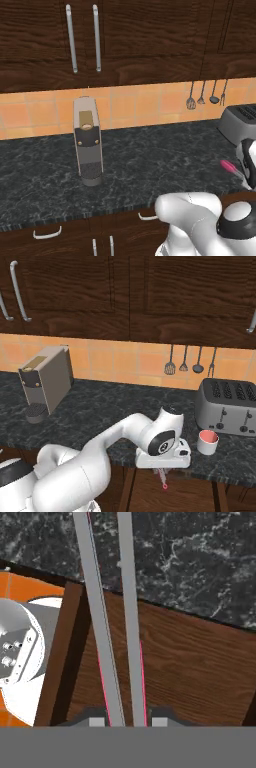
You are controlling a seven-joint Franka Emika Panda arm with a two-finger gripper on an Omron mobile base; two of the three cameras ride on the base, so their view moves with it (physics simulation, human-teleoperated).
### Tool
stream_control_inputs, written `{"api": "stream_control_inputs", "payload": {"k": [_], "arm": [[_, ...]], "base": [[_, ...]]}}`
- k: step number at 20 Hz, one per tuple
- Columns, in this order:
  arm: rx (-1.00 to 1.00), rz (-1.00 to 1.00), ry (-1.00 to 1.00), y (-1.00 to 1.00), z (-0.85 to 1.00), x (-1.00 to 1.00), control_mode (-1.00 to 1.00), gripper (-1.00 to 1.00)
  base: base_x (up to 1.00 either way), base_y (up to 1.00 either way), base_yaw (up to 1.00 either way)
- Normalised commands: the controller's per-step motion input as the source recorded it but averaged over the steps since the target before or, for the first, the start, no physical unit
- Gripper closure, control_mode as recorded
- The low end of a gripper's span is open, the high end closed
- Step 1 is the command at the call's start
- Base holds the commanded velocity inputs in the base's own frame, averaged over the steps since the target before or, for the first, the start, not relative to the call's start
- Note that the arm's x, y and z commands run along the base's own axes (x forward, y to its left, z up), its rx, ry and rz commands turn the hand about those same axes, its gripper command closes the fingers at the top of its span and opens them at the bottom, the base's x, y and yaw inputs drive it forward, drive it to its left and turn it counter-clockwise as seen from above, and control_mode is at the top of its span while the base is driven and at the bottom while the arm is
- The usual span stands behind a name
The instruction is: Pick the tongs from the drawer and place it on the counter.
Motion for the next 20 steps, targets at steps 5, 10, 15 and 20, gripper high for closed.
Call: {"api": "stream_control_inputs", "payload": {"k": [5,10,15,20], "arm": [[0.05,0.04,0.01,0.52,0.00,1.00,-1.00,1.00],[0.00,0.00,0.01,0.53,-0.11,1.00,-1.00,1.00],[0.00,-0.02,0.00,0.60,-0.32,0.83,-1.00,1.00],[0.00,-0.01,0.00,0.36,-0.21,0.66,-1.00,1.00]], "base": [[0.00,0.00,0.00],[0.00,0.00,0.00],[0.00,0.00,0.00],[0.00,0.00,0.00]]}}
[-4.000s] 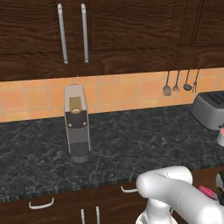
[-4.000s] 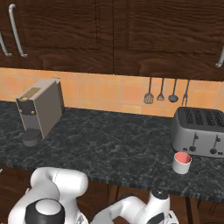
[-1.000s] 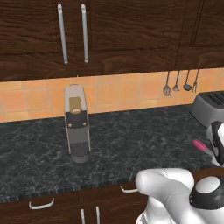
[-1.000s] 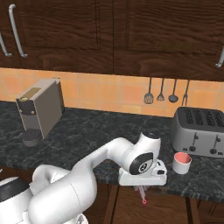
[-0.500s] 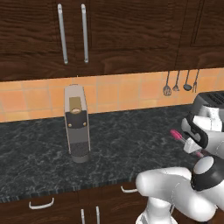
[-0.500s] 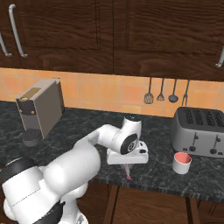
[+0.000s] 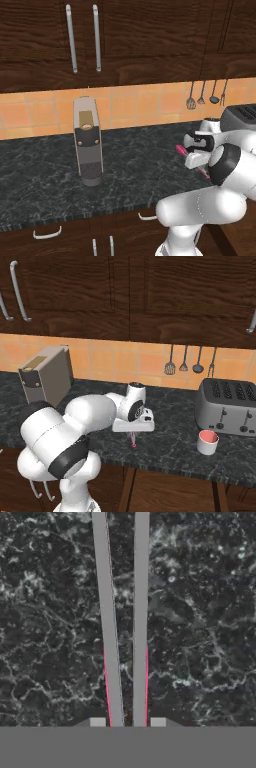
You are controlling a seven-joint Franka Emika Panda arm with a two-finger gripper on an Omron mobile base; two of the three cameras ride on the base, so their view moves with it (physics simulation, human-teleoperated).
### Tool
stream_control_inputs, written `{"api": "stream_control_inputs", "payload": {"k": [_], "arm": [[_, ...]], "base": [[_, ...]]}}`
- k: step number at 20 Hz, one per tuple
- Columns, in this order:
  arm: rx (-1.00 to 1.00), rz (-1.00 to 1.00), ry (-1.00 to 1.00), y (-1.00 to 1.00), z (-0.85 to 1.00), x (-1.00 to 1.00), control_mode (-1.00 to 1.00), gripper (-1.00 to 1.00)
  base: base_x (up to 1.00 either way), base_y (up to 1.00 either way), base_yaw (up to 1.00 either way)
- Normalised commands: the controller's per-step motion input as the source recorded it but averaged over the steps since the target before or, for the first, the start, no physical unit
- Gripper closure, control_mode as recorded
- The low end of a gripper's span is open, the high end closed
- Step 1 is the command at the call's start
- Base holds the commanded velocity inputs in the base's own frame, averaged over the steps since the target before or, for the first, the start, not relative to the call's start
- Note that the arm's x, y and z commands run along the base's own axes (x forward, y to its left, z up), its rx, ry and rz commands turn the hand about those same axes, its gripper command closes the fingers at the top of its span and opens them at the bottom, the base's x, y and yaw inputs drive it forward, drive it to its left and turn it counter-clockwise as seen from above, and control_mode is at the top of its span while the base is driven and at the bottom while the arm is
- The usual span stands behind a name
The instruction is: Pick the tongs from the drawer and place it on the counter.
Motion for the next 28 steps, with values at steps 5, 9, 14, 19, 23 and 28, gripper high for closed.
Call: {"api": "stream_control_inputs", "payload": {"k": [5,9,14,19,23,28], "arm": [[0.00,0.00,0.00,0.12,-0.36,0.25,-1.00,1.00],[0.00,0.00,0.00,0.00,-0.14,0.16,-1.00,-1.00],[0.00,0.00,0.00,0.00,0.00,0.00,-1.00,-1.00],[0.00,-0.03,-0.08,0.00,0.40,-0.07,-1.00,-1.00],[0.00,-0.13,-0.17,0.24,0.90,-0.56,-1.00,-1.00],[0.00,-0.10,-0.18,0.88,0.89,-0.87,-1.00,-1.00]], "base": [[0.00,0.00,0.00],[0.00,0.00,0.00],[0.00,0.00,0.00],[0.00,0.00,0.00],[0.00,0.00,0.00],[0.00,0.00,0.00]]}}
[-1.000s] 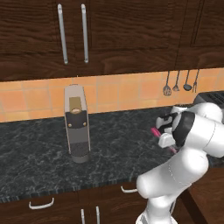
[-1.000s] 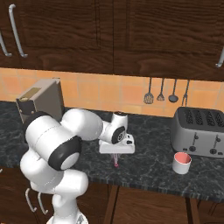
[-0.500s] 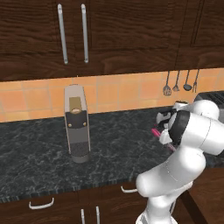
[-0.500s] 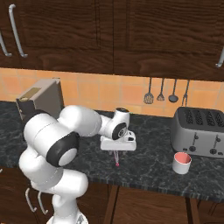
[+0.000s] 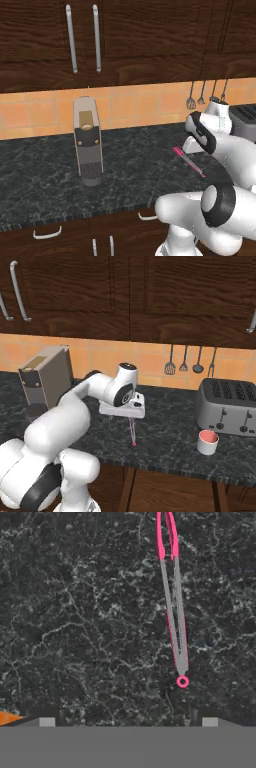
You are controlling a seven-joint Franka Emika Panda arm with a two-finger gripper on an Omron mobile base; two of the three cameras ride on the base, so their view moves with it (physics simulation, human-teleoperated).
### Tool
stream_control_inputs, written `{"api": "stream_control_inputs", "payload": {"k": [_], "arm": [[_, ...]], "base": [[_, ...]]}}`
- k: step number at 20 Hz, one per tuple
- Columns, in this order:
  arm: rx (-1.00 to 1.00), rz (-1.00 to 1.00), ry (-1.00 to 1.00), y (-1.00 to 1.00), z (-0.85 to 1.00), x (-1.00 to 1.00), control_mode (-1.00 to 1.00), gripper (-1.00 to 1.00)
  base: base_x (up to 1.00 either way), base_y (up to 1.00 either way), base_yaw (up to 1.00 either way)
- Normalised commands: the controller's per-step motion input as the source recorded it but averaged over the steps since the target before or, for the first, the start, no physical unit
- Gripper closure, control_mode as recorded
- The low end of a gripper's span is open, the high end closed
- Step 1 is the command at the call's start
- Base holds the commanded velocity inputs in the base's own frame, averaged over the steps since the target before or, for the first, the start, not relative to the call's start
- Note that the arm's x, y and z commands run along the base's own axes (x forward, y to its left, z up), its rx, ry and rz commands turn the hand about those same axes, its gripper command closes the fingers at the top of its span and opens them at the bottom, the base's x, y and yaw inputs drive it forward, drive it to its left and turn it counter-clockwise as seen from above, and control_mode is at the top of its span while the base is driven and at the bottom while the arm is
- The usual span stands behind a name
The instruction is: Pick the tongs from the drawer and place it on the counter.
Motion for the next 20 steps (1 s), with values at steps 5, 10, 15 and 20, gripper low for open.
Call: {"api": "stream_control_inputs", "payload": {"k": [5,10,15,20], "arm": [[0.00,-0.08,-0.15,0.95,0.82,-0.86,-1.00,-1.00],[-0.08,-0.07,-0.21,0.65,0.98,-0.89,-1.00,-1.00],[-0.07,-0.04,-0.14,0.58,1.00,-0.51,-1.00,-1.00],[-0.02,-0.01,-0.08,0.06,1.00,-0.01,-1.00,-1.00]], "base": [[0.00,0.00,0.00],[0.00,0.00,0.00],[0.00,0.00,0.00],[0.00,0.00,0.00]]}}
